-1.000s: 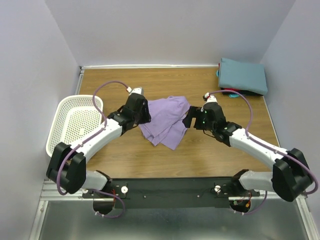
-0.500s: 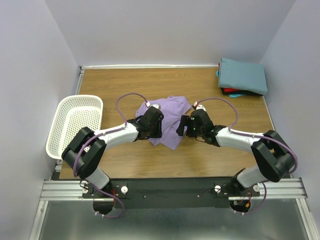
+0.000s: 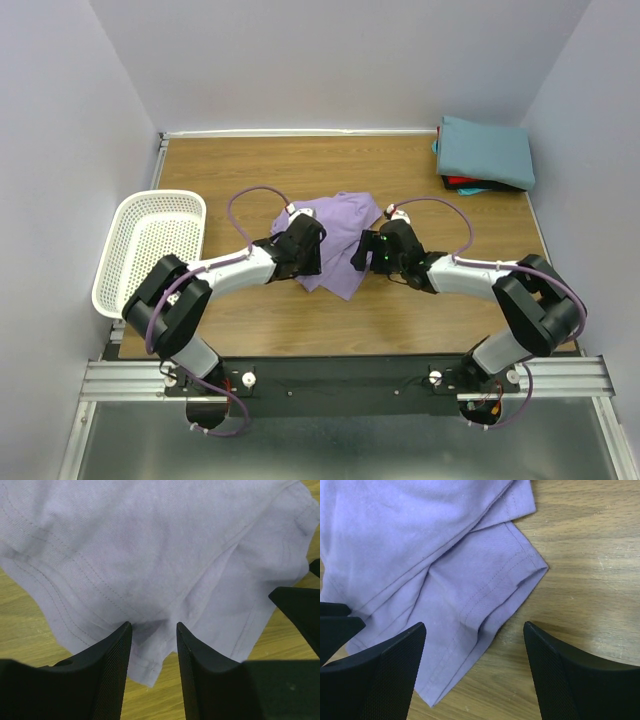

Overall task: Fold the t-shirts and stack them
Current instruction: Flatten the tshirt out

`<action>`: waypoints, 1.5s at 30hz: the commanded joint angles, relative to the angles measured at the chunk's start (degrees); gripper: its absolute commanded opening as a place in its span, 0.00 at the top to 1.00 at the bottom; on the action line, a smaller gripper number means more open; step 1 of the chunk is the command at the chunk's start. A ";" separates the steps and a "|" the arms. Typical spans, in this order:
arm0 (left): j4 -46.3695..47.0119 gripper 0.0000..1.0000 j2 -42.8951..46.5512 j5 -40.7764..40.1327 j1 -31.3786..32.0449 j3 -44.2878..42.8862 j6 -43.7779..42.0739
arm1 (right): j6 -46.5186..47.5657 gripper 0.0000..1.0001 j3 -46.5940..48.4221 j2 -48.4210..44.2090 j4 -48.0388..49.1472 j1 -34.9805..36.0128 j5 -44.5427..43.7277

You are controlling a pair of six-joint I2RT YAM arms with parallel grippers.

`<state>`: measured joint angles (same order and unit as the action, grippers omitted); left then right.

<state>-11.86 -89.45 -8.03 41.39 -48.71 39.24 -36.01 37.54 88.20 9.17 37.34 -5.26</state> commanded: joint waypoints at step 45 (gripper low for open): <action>-10.11 1.00 16.05 -5.68 -16.39 -13.95 -9.97 | 2.34 1.00 9.91 -11.46 -20.06 -1.47 -22.33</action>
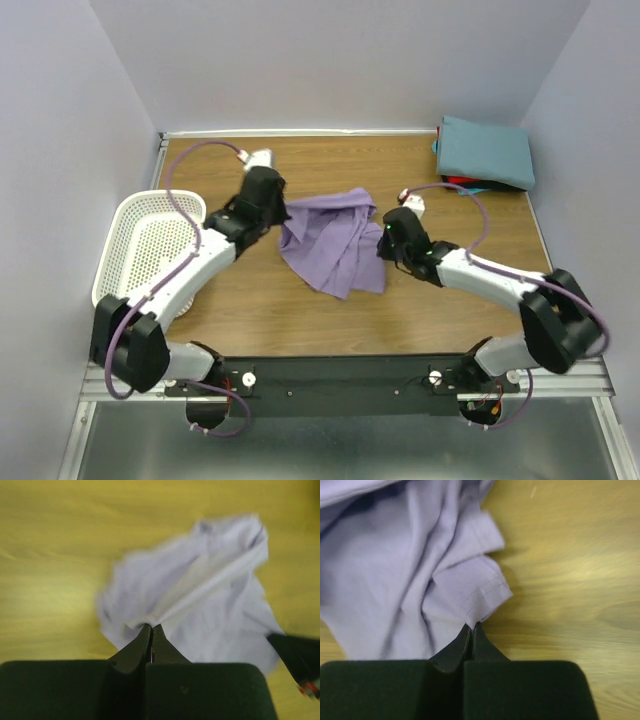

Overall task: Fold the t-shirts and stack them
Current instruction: Flatten the tshirt out

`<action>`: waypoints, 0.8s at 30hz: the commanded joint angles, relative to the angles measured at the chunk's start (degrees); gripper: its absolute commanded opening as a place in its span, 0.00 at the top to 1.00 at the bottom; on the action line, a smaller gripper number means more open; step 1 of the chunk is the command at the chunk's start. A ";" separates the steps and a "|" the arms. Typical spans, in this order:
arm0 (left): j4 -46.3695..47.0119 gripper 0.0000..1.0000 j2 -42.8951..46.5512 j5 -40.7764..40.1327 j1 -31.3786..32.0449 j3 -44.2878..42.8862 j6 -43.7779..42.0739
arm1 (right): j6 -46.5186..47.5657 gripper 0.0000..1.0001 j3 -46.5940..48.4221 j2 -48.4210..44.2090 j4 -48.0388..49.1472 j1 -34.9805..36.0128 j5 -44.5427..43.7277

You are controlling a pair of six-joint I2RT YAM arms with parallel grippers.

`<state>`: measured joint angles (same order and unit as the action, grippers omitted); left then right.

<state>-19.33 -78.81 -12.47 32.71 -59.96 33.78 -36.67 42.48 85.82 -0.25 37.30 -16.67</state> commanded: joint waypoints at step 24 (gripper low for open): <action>-9.93 1.00 18.78 -0.54 -25.85 -22.73 -9.17 | 17.23 1.00 34.93 -34.32 -32.36 -4.69 -32.11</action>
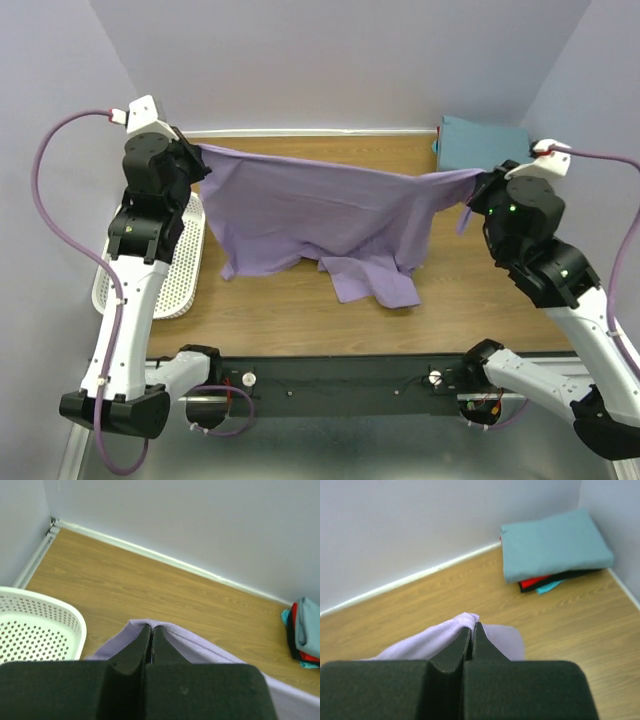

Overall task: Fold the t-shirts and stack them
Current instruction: Flatten the tshirt out

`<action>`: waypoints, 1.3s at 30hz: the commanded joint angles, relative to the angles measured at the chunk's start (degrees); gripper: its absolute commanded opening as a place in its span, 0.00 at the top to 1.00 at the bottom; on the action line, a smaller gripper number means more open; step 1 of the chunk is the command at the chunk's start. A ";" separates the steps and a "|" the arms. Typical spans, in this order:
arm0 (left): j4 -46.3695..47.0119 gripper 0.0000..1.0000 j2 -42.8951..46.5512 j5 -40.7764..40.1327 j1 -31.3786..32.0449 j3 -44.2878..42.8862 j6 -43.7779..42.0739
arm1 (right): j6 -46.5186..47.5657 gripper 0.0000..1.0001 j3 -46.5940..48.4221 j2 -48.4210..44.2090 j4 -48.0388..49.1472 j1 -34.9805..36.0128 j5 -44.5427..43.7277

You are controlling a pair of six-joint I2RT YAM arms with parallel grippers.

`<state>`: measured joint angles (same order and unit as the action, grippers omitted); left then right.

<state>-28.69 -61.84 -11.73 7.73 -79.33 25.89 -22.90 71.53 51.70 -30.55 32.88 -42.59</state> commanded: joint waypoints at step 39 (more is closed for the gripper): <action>26.75 1.00 -4.26 18.93 -9.57 13.46 11.37 | -0.82 0.99 -6.53 7.03 22.20 -15.83 26.48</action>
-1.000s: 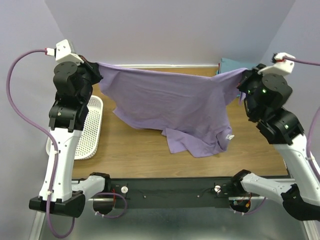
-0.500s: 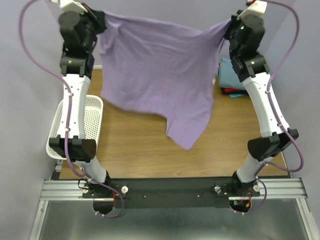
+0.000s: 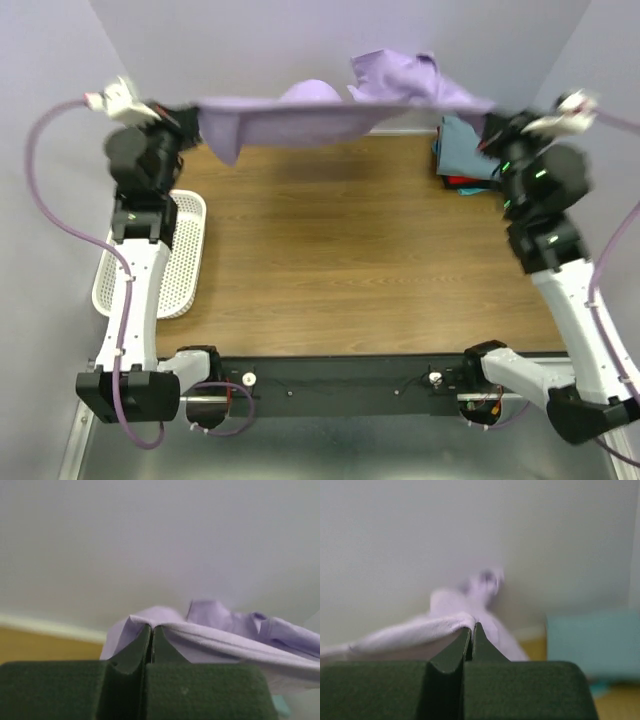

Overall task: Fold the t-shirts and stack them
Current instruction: Flatten the tshirt out

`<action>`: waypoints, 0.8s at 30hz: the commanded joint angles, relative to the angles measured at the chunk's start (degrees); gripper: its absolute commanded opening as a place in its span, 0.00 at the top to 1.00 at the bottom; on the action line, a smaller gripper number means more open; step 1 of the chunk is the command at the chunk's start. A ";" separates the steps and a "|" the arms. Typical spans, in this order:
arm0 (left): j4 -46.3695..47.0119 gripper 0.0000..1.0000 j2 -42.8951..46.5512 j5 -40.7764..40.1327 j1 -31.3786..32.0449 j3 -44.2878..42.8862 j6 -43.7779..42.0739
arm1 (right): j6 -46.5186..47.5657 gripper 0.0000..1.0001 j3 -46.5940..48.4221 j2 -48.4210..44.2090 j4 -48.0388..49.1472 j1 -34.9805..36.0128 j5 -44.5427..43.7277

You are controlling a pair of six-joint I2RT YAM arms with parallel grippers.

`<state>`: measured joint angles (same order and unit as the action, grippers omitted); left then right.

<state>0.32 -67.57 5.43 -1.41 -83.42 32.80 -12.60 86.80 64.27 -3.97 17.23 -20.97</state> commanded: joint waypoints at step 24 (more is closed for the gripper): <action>-2.25 0.73 10.43 -0.24 0.97 57.23 12.55 | -28.53 0.35 -56.84 -24.81 -19.50 -0.10 15.11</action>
<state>0.03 -60.62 8.34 -0.62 -25.93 44.07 -40.93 26.46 38.63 -21.26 17.28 -4.67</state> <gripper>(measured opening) 0.267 0.647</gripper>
